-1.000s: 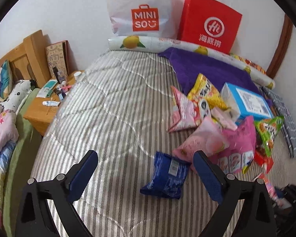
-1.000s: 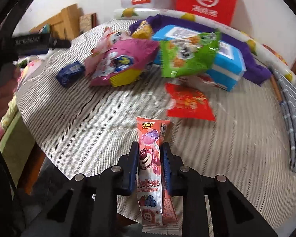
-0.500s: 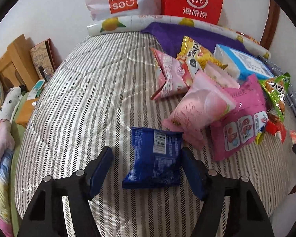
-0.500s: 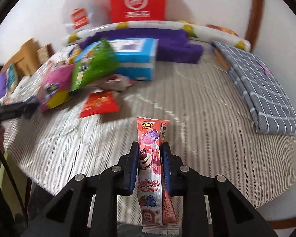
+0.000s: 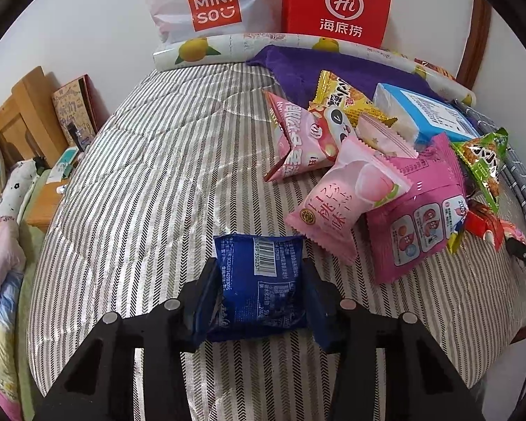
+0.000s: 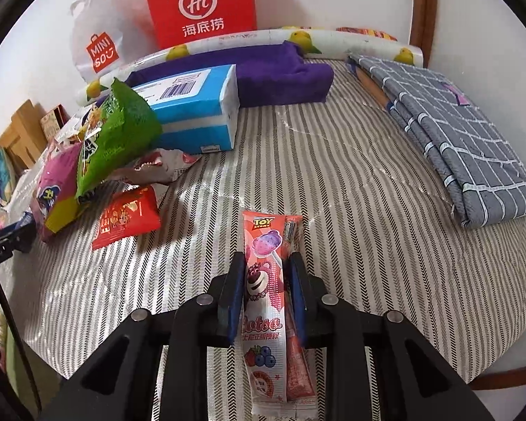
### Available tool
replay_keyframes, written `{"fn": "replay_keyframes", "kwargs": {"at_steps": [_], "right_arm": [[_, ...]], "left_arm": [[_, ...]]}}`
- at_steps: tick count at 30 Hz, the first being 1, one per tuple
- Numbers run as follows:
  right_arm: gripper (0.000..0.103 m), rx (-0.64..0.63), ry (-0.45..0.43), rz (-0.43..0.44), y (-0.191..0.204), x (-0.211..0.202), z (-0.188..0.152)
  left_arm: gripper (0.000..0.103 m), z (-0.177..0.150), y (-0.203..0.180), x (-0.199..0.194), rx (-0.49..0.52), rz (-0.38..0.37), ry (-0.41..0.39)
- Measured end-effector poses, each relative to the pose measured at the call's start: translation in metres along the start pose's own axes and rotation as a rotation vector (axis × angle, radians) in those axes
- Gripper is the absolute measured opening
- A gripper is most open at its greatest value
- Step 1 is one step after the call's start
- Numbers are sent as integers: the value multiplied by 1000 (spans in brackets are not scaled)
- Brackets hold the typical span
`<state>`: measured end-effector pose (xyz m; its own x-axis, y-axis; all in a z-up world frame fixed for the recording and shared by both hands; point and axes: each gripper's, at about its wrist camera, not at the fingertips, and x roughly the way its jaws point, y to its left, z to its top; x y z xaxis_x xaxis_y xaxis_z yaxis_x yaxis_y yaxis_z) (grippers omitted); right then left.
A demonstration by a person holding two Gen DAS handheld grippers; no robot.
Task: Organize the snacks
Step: 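Carry the pink lollipop pack and blue packet over the purple towel with both tools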
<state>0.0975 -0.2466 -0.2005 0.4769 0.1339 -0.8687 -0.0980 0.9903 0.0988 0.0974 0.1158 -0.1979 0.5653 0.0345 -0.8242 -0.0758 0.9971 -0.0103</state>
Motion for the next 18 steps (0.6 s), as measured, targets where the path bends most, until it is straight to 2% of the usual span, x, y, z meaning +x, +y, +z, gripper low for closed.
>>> {"fn": "replay_keyframes", "kwargs": {"at_steps": [10,18], "right_arm": [[23,12,-53,13,1,-32,14],[23,39,-70,31,9,-49,28]], "left_arm": [[42,4,12,-31,-48,-23,-34],[42,19,7,-57,-55,-88,-74]]}}
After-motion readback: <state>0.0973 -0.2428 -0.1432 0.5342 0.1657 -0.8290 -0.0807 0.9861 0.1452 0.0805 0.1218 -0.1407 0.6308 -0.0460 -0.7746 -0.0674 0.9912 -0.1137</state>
